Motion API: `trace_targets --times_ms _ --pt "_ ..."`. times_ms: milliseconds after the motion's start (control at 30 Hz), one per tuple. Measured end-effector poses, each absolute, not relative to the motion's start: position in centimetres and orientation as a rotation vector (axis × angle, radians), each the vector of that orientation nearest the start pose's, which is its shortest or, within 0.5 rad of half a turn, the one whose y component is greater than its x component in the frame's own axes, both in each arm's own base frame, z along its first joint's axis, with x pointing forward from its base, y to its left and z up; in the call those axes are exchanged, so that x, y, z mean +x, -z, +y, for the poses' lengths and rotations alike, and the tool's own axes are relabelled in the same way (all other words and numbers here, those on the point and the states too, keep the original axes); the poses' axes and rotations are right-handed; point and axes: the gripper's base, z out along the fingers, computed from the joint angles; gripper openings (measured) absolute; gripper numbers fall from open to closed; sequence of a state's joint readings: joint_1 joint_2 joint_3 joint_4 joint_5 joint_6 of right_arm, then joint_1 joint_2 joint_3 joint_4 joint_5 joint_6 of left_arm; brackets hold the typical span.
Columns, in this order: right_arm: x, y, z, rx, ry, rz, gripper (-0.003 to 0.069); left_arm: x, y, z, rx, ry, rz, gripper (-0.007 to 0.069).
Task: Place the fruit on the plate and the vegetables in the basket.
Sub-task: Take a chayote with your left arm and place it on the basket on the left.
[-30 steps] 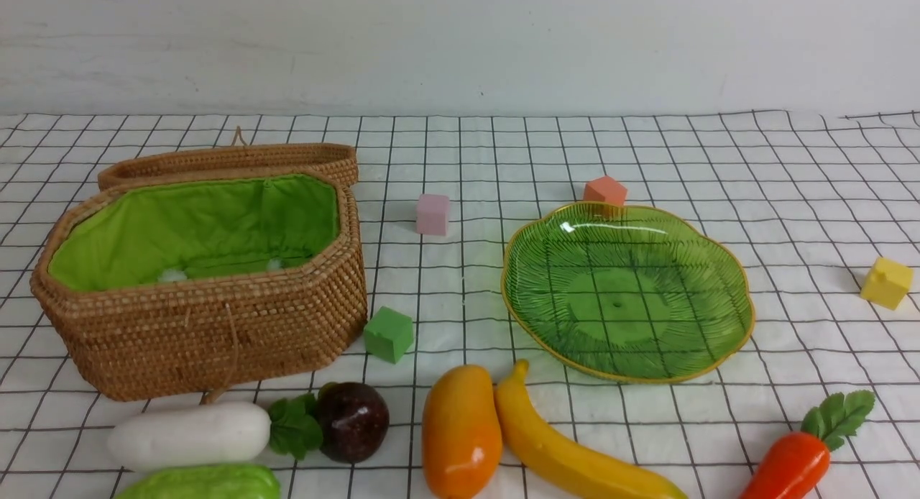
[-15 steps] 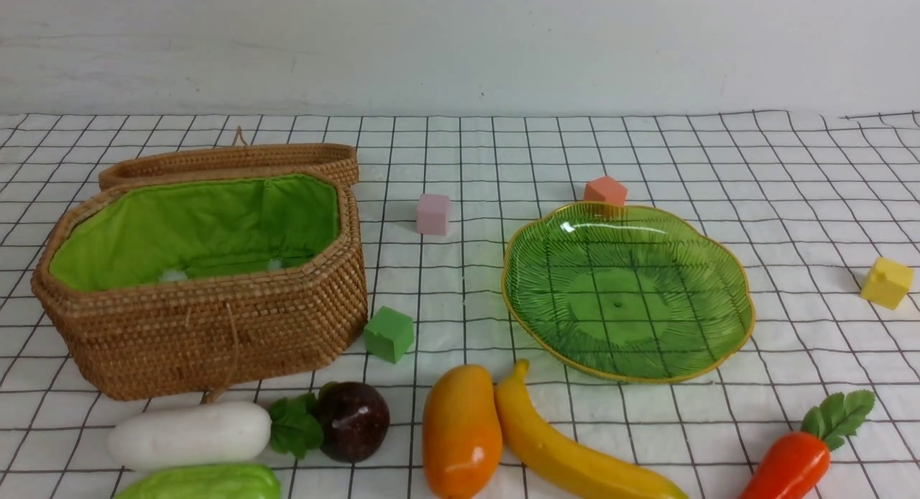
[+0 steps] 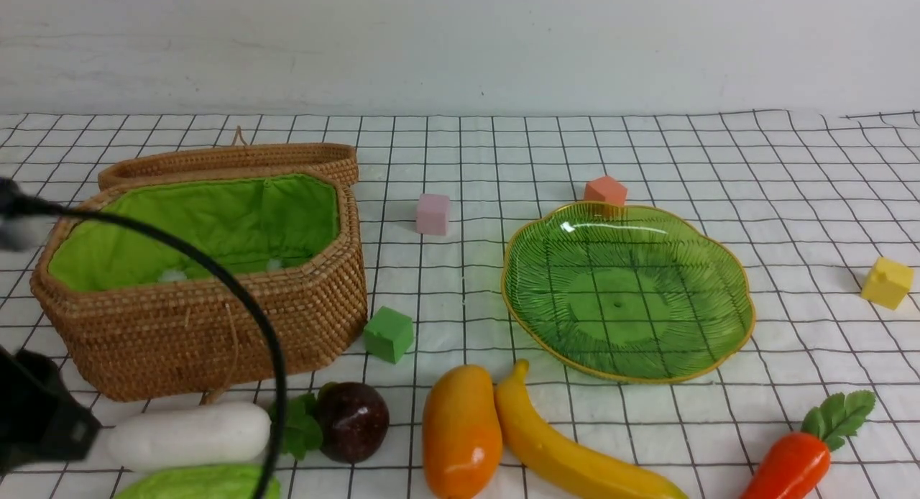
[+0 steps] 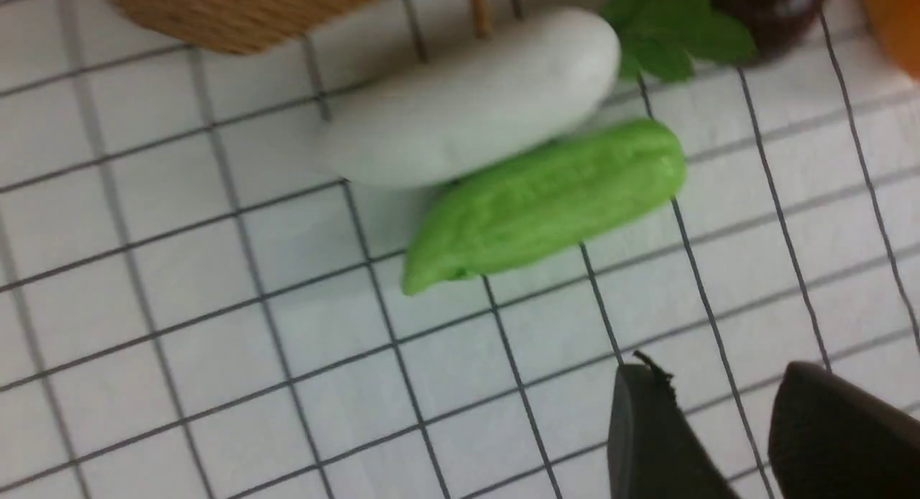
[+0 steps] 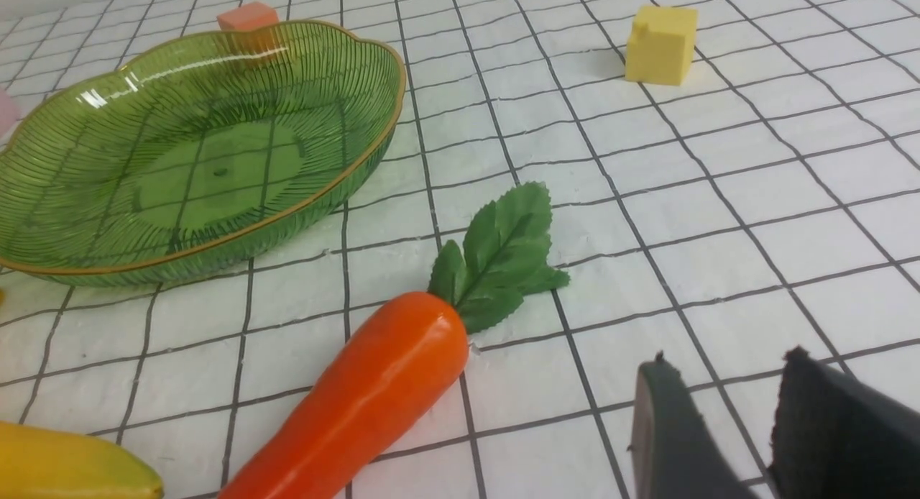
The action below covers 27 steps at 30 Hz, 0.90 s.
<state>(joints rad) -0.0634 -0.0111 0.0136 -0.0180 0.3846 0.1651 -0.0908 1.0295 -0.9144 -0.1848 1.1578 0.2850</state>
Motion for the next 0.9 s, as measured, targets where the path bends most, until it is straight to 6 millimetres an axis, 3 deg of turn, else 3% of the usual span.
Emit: trace_targets --times_ms 200,233,400,567,900 --pt "5.2 -17.5 -0.4 0.202 -0.052 1.860 0.0239 19.4 -29.2 -4.6 0.638 0.168 2.715 0.0394" --pt "5.2 -17.5 -0.4 0.202 -0.052 1.860 0.0239 20.2 -28.4 -5.1 0.686 0.144 2.716 0.0459" --pt "5.2 -17.5 -0.4 0.202 -0.052 1.860 0.0239 22.1 -25.5 -6.8 1.019 0.079 2.712 0.0625" --pt "5.2 -17.5 -0.4 0.202 -0.052 1.860 0.0239 23.4 -22.7 -7.5 1.348 0.011 2.685 0.0654" --pt "5.2 -17.5 -0.4 0.202 -0.052 1.860 0.0239 25.3 -19.7 -8.0 1.391 -0.002 2.691 0.0565"
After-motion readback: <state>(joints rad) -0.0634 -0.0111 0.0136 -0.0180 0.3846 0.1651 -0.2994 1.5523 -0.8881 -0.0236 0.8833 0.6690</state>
